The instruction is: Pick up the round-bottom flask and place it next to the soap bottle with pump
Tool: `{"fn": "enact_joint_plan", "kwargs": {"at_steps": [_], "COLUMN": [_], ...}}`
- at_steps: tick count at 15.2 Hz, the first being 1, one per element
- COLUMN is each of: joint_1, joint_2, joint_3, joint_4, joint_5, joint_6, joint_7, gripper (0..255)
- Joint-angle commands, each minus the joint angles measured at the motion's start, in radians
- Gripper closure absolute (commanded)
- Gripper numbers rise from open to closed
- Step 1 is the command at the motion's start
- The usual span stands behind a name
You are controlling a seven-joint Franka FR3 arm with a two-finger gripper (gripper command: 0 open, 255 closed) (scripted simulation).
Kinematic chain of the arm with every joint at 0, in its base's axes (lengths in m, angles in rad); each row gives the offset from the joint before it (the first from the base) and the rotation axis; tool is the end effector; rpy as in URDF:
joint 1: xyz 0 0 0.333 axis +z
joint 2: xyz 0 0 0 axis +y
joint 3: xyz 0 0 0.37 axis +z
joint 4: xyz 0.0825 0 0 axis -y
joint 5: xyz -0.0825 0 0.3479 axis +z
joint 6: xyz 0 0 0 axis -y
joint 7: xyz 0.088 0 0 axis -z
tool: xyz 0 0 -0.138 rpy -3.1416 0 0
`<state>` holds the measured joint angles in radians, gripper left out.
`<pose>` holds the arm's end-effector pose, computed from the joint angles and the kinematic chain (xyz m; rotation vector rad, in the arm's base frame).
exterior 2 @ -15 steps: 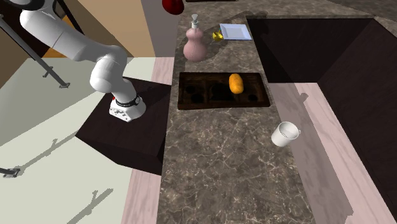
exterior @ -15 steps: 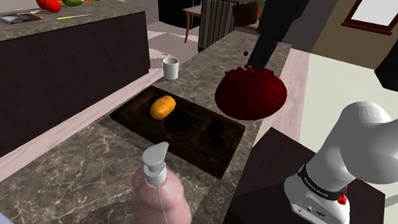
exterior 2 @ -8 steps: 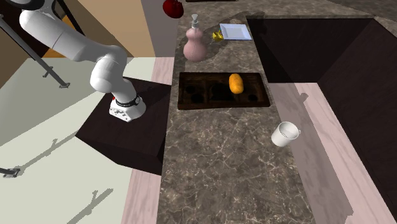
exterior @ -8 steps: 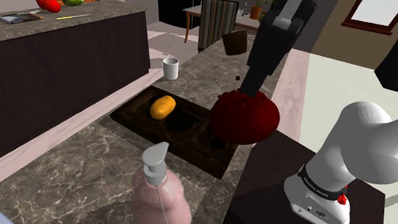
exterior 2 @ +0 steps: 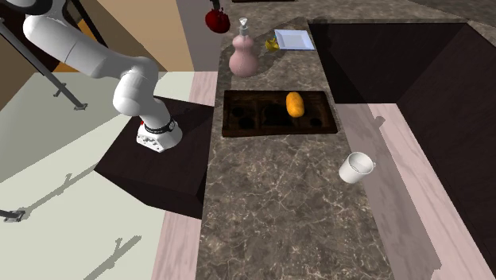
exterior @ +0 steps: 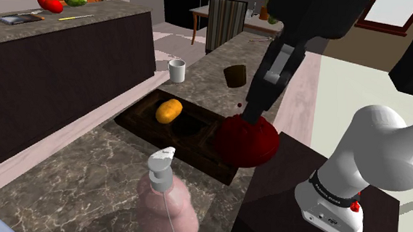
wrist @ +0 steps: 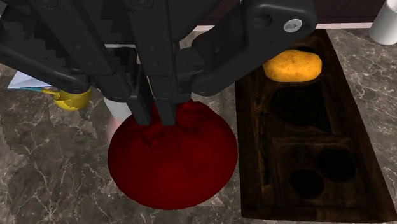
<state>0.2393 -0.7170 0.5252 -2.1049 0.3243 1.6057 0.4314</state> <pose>0.1332 0.2972 0.6487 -3.0469 -0.3927 -0.1945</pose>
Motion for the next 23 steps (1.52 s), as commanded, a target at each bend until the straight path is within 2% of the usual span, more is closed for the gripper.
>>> {"fn": "enact_joint_plan", "kwargs": {"at_steps": [1,23], "joint_1": [0.005,0.043], "joint_2": [-0.013,-0.057], "joint_3": [0.004,0.082], "joint_4": [-0.038,-0.349], "joint_5": [0.007,0.084], "joint_6": [0.026,0.296], "joint_7": [-0.003,-0.026], "gripper": [255,255]}}
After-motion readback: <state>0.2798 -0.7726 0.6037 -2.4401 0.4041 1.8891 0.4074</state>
